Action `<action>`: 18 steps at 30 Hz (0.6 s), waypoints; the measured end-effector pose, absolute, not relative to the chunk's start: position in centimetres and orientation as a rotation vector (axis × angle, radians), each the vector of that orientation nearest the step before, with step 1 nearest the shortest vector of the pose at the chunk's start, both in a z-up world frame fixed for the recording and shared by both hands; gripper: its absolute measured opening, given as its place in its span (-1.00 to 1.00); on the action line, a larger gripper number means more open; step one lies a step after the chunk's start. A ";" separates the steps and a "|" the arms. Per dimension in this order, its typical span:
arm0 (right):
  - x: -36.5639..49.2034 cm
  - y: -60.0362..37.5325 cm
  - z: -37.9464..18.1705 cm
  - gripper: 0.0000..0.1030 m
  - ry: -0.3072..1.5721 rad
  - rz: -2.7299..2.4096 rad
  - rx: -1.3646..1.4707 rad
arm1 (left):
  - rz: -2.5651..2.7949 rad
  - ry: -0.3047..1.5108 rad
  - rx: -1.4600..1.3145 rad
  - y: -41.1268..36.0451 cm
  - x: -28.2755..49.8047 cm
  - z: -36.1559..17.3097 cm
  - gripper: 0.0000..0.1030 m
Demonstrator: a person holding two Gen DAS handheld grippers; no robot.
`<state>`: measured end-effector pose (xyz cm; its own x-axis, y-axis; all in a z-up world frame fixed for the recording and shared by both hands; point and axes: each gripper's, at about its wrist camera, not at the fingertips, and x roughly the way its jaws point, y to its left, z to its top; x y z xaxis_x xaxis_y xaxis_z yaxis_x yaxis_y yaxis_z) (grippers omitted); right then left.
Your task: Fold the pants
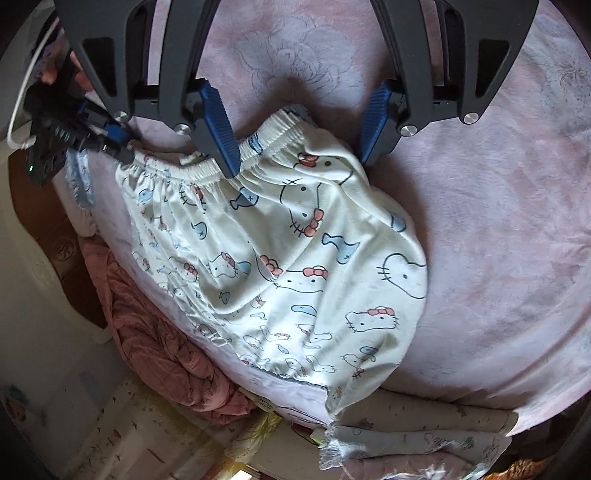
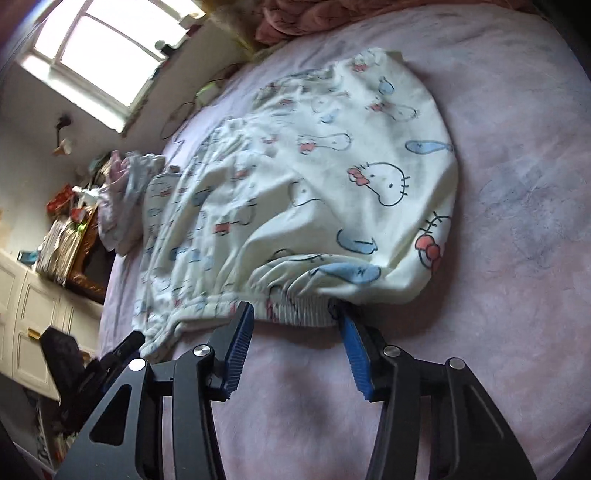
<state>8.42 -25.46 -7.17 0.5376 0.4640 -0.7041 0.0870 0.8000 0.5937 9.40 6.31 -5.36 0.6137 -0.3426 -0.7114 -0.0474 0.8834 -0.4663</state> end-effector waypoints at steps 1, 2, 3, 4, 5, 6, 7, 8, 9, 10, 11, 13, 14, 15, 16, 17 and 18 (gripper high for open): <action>8.7 -25.4 -7.2 -0.02 0.983 0.241 0.637 | -0.176 0.897 -0.461 6.1 9.4 -5.3 0.16; 8.8 -25.4 -7.1 -0.02 0.974 0.243 0.642 | -0.178 0.892 -0.450 5.9 9.4 -5.3 0.15; 9.1 -25.2 -7.1 -0.02 0.965 0.247 0.641 | -0.178 0.890 -0.443 5.8 9.5 -5.3 0.04; 9.2 -25.1 -7.1 -0.06 0.959 0.243 0.631 | -0.172 0.889 -0.440 5.8 9.5 -5.4 -0.14; 9.1 -25.2 -7.0 -0.20 0.954 0.234 0.620 | -0.174 0.899 -0.446 5.8 9.6 -5.6 -0.57; 9.1 -25.2 -7.0 -0.23 0.950 0.222 0.603 | -0.194 0.919 -0.463 5.9 9.8 -6.0 -0.65; 9.0 -25.2 -6.9 -0.34 0.944 0.216 0.596 | -0.202 0.928 -0.474 6.0 10.0 -6.2 -0.66; 8.9 -25.2 -6.9 -0.47 0.938 0.210 0.593 | -0.202 0.922 -0.484 6.2 9.9 -6.2 -0.69; 8.7 -25.3 -6.8 -0.56 0.933 0.216 0.592 | -0.205 0.917 -0.490 6.3 9.9 -6.2 -0.75; 8.5 -25.3 -6.7 -0.65 0.926 0.218 0.589 | -0.207 0.909 -0.491 6.2 9.8 -6.1 -0.79; 8.2 -25.2 -6.4 -0.75 0.914 0.210 0.576 | -0.210 0.895 -0.484 6.3 9.6 -5.8 -0.81; 7.5 -24.6 -5.5 -0.81 0.899 0.190 0.518 | -0.206 0.876 -0.455 5.9 9.1 -5.3 -0.84; 7.1 -24.3 -5.1 -0.82 0.895 0.190 0.497 | -0.194 0.860 -0.424 5.6 8.8 -4.9 -0.84; 6.6 -24.0 -4.5 -0.82 0.887 0.188 0.471 | -0.182 0.845 -0.399 5.3 8.5 -4.6 -0.85; 6.1 -23.8 -4.1 -0.82 0.880 0.179 0.444 | -0.161 0.825 -0.361 4.9 8.0 -4.1 -0.85; 5.7 -23.4 -3.5 -0.82 0.878 0.169 0.410 | -0.144 0.814 -0.335 4.5 7.8 -3.7 -0.85; 5.2 -23.1 -3.0 -0.82 0.873 0.163 0.378 | -0.128 0.804 -0.308 4.2 7.4 -3.4 -0.85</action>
